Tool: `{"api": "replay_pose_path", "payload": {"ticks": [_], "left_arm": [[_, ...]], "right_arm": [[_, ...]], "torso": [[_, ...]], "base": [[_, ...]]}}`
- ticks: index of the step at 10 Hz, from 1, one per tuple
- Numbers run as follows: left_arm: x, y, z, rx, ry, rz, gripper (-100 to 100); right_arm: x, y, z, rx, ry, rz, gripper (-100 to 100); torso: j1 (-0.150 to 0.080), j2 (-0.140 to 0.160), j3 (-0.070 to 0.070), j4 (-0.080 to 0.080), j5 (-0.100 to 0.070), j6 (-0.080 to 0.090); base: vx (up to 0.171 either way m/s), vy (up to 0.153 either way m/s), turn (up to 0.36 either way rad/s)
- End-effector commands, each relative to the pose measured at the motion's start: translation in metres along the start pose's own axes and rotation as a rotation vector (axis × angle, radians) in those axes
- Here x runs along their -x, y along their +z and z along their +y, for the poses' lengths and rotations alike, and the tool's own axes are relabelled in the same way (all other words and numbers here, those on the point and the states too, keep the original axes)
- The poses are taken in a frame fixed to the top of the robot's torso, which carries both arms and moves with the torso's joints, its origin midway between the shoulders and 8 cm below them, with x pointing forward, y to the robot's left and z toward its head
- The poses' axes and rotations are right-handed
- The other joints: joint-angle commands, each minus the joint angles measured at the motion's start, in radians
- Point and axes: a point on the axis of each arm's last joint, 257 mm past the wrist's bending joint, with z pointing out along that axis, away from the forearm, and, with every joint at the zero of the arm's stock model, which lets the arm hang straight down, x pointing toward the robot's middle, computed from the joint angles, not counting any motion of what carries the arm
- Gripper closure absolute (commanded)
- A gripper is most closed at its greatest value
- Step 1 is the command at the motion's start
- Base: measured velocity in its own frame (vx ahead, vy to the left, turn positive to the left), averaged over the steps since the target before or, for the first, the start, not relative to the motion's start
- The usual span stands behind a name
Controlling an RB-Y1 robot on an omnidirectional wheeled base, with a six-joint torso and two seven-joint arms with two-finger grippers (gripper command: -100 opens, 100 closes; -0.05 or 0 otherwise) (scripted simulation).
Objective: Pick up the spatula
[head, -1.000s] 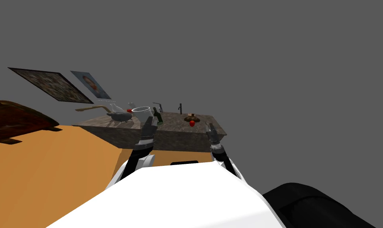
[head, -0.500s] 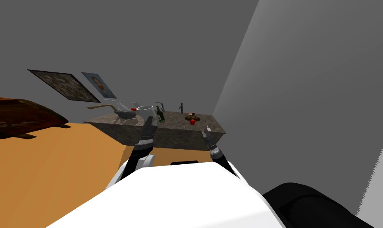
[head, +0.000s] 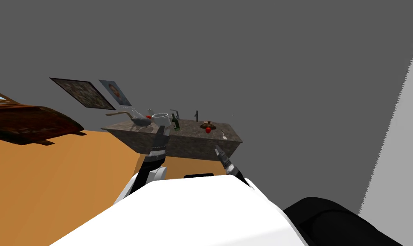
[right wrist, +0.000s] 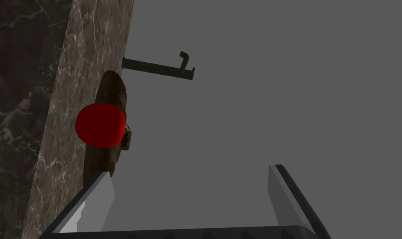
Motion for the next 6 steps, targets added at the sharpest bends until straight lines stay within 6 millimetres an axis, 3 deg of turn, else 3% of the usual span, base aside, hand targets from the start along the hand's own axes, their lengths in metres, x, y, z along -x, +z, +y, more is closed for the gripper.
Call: {"api": "replay_pose_path", "payload": {"ticks": [1,2,3,5,6], "left_arm": [[0.000,0.000,0.000,0.000,0.000,0.000,0],[0.000,0.000,0.000,0.000,0.000,0.000,0],[0.000,0.000,0.000,0.000,0.000,0.000,0],[0.000,0.000,0.000,0.000,0.000,0.000,0],[0.000,0.000,0.000,0.000,0.000,0.000,0]], "right_arm": [[-0.019,-0.015,-0.029,-0.089,0.023,0.058,-100],[-0.020,-0.018,-0.031,-0.098,0.009,0.076,-100],[-0.035,-0.032,-0.054,-0.173,0.033,0.115,-100],[-0.035,-0.039,-0.058,-0.189,0.010,0.145,-100],[-0.048,-0.057,-0.080,-0.267,0.026,0.187,-100]], "torso": [[0.000,0.000,0.000,0.000,0.000,0.000],[0.001,0.001,0.000,0.000,0.000,0.000],[0.001,0.000,0.000,0.000,0.000,0.000],[0.000,-0.001,-0.001,0.000,0.000,0.000],[0.000,-0.003,-0.001,0.000,0.000,0.000]], "base": [[-0.086,0.006,0.055],[-0.071,0.005,0.031],[-0.072,0.002,0.074],[-0.045,-0.001,0.020],[-0.059,0.006,0.076]]}}
